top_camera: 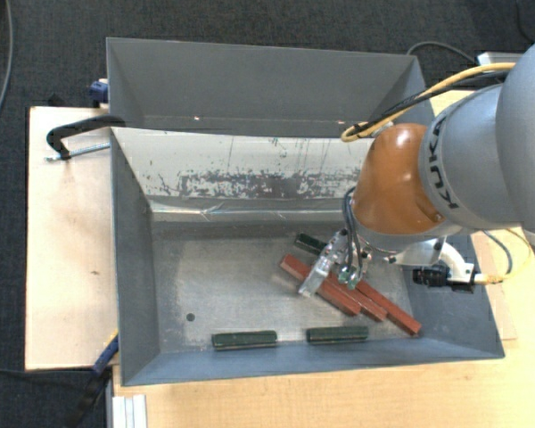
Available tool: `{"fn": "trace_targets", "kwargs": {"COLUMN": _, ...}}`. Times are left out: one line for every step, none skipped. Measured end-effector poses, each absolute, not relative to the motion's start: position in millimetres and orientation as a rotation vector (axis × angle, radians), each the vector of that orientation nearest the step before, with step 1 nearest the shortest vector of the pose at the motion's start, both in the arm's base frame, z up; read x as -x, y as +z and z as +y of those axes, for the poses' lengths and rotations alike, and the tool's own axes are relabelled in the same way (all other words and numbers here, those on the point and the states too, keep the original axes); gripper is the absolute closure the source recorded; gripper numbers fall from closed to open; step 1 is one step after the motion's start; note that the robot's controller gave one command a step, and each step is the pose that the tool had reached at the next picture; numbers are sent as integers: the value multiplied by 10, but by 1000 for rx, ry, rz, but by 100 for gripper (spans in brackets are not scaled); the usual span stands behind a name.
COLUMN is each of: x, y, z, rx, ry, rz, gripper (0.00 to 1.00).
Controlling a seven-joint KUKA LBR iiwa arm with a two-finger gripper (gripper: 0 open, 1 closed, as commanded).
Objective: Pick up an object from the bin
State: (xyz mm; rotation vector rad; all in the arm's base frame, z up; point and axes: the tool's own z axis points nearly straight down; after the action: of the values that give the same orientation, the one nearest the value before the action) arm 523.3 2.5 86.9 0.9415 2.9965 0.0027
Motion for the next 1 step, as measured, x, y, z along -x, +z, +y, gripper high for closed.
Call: {"fn": "trace_targets", "kwargs": {"x": -5238, "y": 972, "z": 27, "rx": -941, "ry": 3, "rz": 2995, "gripper": 100}}
